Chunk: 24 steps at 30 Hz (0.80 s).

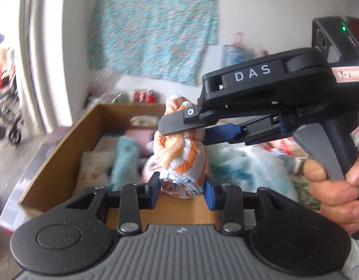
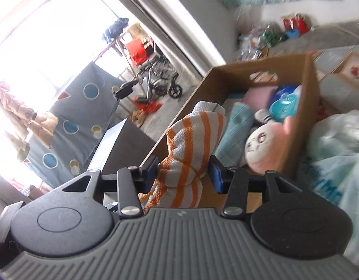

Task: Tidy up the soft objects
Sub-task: 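Carry the striped towel with the right gripper down into the box, then open the right gripper to release the striped towel and withdraw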

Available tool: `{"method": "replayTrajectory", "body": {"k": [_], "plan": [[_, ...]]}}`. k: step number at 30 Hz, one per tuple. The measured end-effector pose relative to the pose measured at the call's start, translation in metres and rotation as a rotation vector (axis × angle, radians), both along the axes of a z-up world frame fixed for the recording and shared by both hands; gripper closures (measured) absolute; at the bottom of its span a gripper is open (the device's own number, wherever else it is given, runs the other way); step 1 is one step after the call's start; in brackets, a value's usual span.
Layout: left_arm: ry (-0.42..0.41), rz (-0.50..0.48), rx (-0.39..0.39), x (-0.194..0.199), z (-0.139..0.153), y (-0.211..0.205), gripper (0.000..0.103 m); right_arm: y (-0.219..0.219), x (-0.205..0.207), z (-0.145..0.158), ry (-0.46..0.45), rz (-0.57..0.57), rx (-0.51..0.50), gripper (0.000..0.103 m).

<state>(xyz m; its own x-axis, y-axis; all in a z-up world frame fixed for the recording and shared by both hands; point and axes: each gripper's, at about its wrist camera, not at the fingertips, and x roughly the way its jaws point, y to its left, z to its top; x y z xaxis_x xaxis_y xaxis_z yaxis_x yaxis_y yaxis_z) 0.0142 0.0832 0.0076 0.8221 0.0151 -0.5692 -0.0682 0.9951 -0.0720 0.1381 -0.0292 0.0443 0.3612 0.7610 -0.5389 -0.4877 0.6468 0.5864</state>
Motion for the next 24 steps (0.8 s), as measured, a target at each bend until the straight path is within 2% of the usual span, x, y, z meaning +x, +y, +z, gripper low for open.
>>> {"method": "replayTrajectory", "body": {"k": [5, 8, 14, 19, 24], "plan": [[0.072, 0.127, -0.101, 0.003, -0.010, 0.063, 0.063, 0.079, 0.036, -0.027, 0.142, 0.089, -0.023, 0.058], [0.102, 0.187, -0.129, 0.005, -0.015, 0.087, 0.056, 0.113, 0.054, -0.048, 0.230, 0.097, -0.030, 0.058], [0.124, 0.226, -0.117, -0.003, -0.017, 0.112, 0.051, 0.152, 0.087, -0.094, 0.342, 0.089, -0.088, 0.058], [0.151, 0.225, -0.104, -0.009, -0.021, 0.118, 0.051, 0.177, 0.092, -0.130, 0.413, 0.121, -0.149, 0.056], [0.155, 0.220, -0.085, -0.009, -0.019, 0.114, 0.048, 0.193, 0.085, -0.149, 0.469, 0.159, -0.200, 0.051]]}}
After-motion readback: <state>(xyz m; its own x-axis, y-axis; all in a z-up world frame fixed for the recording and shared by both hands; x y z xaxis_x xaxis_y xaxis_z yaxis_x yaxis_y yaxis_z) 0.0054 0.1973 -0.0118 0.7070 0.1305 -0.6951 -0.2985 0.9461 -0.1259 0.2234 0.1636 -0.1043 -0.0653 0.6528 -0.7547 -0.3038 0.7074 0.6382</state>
